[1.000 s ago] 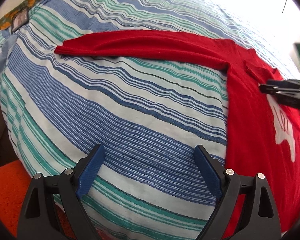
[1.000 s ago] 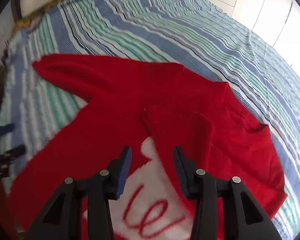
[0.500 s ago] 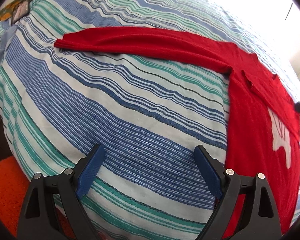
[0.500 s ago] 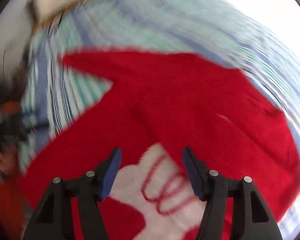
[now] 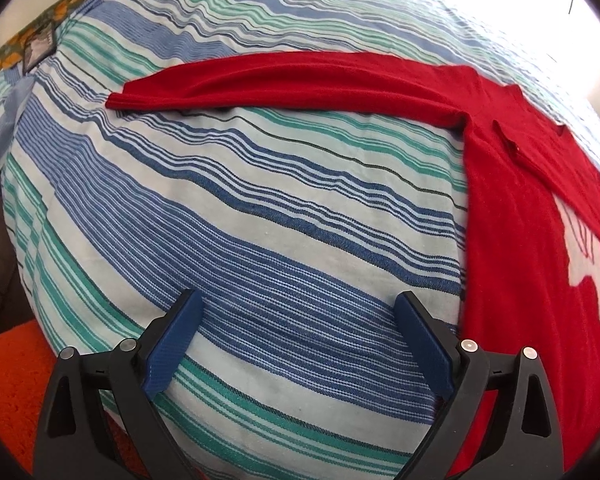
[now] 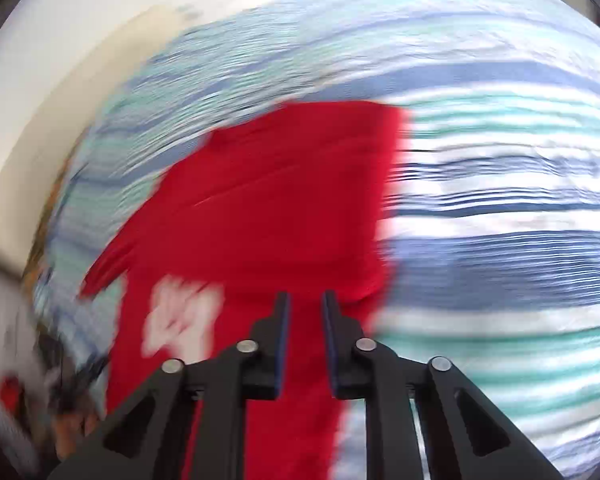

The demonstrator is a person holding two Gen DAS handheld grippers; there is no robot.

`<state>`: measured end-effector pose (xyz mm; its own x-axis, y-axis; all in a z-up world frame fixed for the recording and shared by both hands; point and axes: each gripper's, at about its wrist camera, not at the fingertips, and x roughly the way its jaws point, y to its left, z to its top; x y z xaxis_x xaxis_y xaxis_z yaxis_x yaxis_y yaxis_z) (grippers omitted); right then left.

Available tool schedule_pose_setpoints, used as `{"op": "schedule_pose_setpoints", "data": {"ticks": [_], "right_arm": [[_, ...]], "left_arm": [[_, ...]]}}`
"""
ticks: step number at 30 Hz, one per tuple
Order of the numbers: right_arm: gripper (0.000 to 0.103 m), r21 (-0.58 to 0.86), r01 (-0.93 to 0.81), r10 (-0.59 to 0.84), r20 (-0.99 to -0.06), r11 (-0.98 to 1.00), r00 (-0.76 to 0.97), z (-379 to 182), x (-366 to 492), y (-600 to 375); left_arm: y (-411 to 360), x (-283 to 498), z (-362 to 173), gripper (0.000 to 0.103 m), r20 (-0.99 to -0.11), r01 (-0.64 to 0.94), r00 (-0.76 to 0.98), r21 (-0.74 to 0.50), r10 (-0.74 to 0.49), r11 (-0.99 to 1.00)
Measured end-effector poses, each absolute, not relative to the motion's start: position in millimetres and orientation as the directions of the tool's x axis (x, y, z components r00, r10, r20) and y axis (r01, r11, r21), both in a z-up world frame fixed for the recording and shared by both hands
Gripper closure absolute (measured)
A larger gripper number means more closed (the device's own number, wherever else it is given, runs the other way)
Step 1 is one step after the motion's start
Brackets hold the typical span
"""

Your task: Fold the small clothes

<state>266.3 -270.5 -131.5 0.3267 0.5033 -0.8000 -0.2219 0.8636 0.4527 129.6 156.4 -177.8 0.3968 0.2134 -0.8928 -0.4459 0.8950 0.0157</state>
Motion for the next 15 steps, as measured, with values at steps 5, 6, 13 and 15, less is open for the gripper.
{"op": "schedule_pose_setpoints", "data": {"ticks": [5, 6, 13, 15], "right_arm": [[0.065, 0.374, -0.234, 0.422, -0.883, 0.897, 0.207, -174.5, 205.2, -264.1], [0.067, 0.368, -0.23, 0.42, -0.874, 0.901, 0.244, -176.0, 185.8, -276.1], [0.064, 0.26, -0.29, 0.356, -0.863, 0.921, 0.358, -108.9, 114.0, -278.9], [0.055, 0.275, -0.338, 0.394, -0.843, 0.9, 0.366, -103.1, 101.5, -267.1]], "left_arm": [[159.9, 120.2, -172.9, 0.006, -0.893, -0.444, 0.401, 0.006, 0.205, 0.896], [163.9, 115.8, -168.9, 0.006, -0.894, -0.454, 0.402, -0.007, 0.198, 0.891], [228.2, 117.3, -134.3, 0.006, -0.856, -0.553, 0.513, -0.271, 0.065, 0.788], [265.1, 126.6, -123.4, 0.006, -0.825, -0.593, 0.562, -0.352, 0.059, 0.724]]}}
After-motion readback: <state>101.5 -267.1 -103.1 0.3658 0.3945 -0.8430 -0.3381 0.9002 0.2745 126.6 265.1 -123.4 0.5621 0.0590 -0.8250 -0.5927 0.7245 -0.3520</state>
